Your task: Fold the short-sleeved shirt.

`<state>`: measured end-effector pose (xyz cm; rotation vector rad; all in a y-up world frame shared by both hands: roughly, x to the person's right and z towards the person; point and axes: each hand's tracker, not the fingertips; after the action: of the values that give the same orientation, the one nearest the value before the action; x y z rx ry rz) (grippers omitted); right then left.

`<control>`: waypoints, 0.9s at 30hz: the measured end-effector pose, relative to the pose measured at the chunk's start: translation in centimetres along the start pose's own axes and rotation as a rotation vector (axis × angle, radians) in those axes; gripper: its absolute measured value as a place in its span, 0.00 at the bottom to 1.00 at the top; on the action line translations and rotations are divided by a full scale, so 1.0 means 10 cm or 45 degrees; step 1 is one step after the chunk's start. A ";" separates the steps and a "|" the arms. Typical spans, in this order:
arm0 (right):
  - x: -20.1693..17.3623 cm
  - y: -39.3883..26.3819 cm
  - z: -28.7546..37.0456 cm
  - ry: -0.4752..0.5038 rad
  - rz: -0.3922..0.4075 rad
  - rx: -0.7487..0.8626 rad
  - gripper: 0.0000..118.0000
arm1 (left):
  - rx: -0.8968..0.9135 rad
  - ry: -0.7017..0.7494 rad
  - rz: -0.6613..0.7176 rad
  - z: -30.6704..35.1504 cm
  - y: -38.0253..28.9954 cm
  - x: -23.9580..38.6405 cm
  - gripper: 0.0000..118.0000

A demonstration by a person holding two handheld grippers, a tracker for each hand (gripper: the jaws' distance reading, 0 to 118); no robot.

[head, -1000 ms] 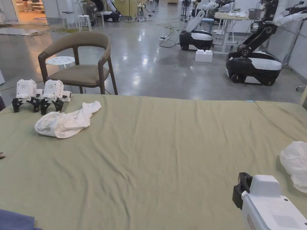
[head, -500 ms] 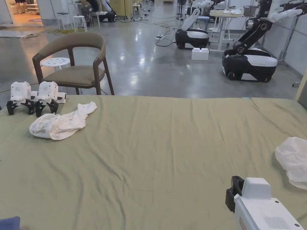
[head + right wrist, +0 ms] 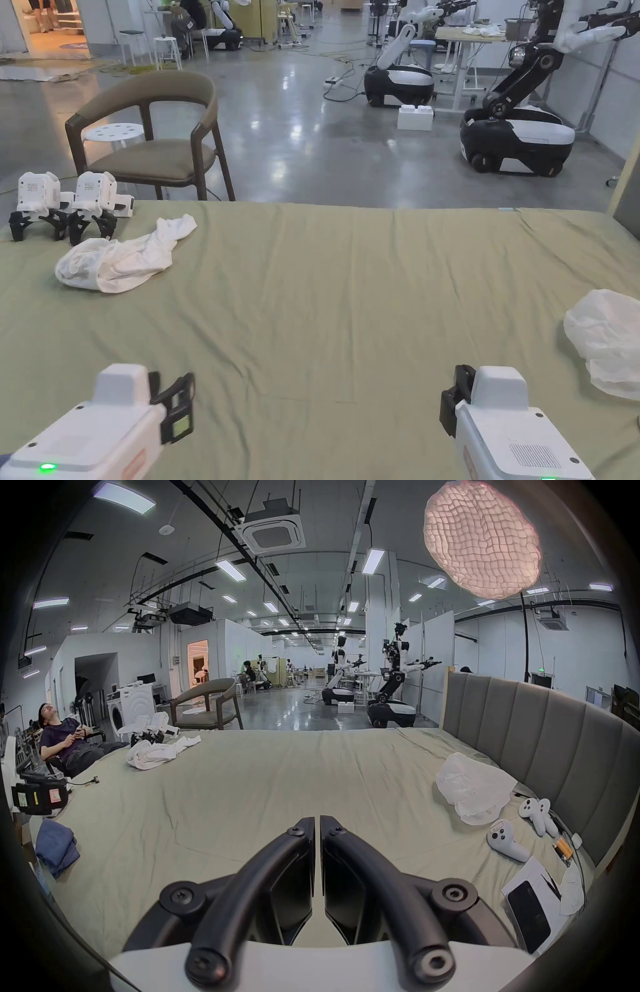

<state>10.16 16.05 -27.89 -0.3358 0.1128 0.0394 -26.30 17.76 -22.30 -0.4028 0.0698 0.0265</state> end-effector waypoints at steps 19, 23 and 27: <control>-0.08 0.25 0.10 -0.041 -0.013 0.174 0.01 | 0.346 0.140 -0.018 0.00 0.14 0.55 0.00; -0.11 0.24 0.13 -0.043 -0.002 0.184 0.01 | 0.363 0.157 0.013 0.02 0.16 0.48 0.00; -0.11 0.23 0.15 -0.044 -0.001 0.189 0.01 | 0.371 0.171 0.010 0.02 0.19 0.41 0.00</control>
<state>9.08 18.64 -27.14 -0.1868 0.0812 0.0359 -22.25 19.63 -23.19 -0.1123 0.2049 -0.0033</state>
